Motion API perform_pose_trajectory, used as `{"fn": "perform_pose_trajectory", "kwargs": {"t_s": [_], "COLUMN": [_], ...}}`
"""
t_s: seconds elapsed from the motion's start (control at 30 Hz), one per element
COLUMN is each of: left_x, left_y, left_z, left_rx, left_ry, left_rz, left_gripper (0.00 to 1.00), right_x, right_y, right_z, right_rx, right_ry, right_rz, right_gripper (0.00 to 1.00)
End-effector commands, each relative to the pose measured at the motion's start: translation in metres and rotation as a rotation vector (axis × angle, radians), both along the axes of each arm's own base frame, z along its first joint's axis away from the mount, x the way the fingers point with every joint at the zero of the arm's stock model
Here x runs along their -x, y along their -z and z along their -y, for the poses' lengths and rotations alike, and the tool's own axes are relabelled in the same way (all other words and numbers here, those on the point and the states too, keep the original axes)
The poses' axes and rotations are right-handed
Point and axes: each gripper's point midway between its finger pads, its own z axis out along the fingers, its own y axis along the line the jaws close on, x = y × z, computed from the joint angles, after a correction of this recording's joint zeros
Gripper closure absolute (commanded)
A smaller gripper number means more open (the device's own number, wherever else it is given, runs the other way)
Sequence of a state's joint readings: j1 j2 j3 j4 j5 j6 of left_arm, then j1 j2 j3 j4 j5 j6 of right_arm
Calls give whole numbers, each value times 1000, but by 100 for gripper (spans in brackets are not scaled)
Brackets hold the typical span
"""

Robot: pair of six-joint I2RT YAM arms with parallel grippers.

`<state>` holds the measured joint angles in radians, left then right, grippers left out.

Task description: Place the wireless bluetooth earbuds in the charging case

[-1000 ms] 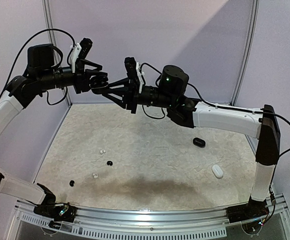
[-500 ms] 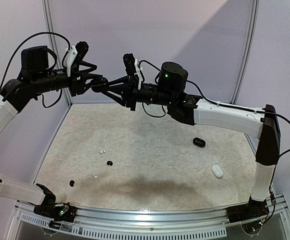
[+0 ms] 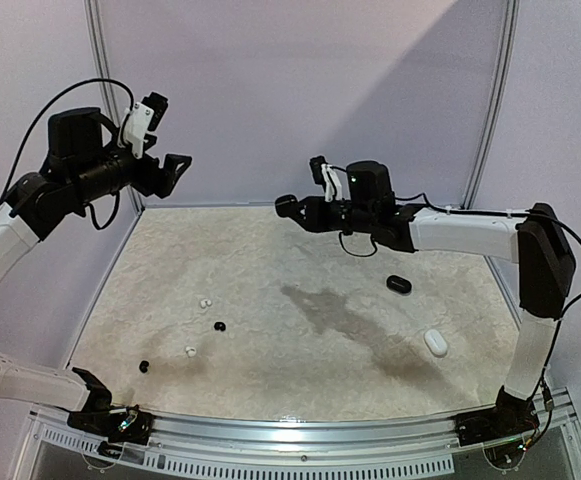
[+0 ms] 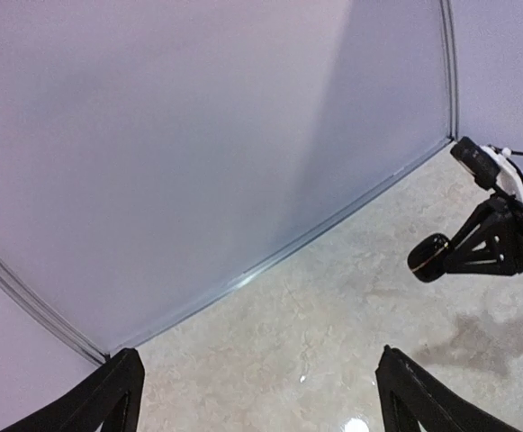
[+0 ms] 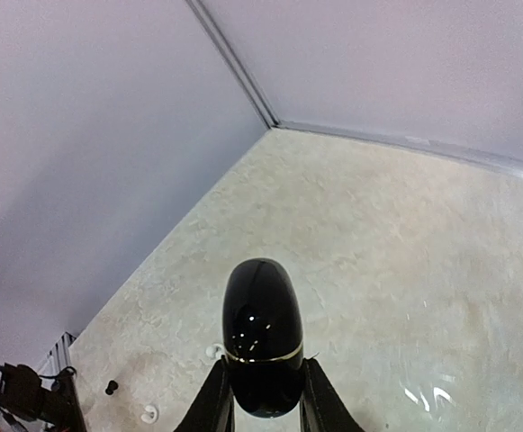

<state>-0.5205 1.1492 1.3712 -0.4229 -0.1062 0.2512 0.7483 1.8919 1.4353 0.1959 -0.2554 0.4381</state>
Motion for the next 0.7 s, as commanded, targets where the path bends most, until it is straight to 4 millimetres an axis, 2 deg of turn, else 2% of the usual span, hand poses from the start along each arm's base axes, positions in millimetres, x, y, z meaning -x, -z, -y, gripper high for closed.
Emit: {"fn": "perform_pose_trajectory", "kwargs": {"t_s": [0.0,0.03,0.17,0.27,0.53,0.6,0.67], "left_x": [7,9,15,19,24,24,24], "left_y": [39,46,68,81,94,94,94], "left_z": [-8,-9,-13,-16,-21,-22,-22], "left_rx": [45,50,68,81,89,90,93], "left_ry": [-53,-59,-77,-89,-103,-106,-108], "left_rz": [-141,-160,-219,-258,-274,-269,-265], "left_gripper": [8,8,6,4,1,1,1], "right_x": [-13,-13,-7,-7,-12,-12,-12], "right_y": [65,86,140,170,210,214,221], "right_z": [51,56,69,76,95,96,97], "right_rx": [55,58,-19,-30,-8,-4,5], "right_ry": [192,206,173,197,227,222,222], "right_rz": [-385,-473,-736,-853,-952,-965,-982], "right_gripper": [100,100,100,100,99,93,92]}}
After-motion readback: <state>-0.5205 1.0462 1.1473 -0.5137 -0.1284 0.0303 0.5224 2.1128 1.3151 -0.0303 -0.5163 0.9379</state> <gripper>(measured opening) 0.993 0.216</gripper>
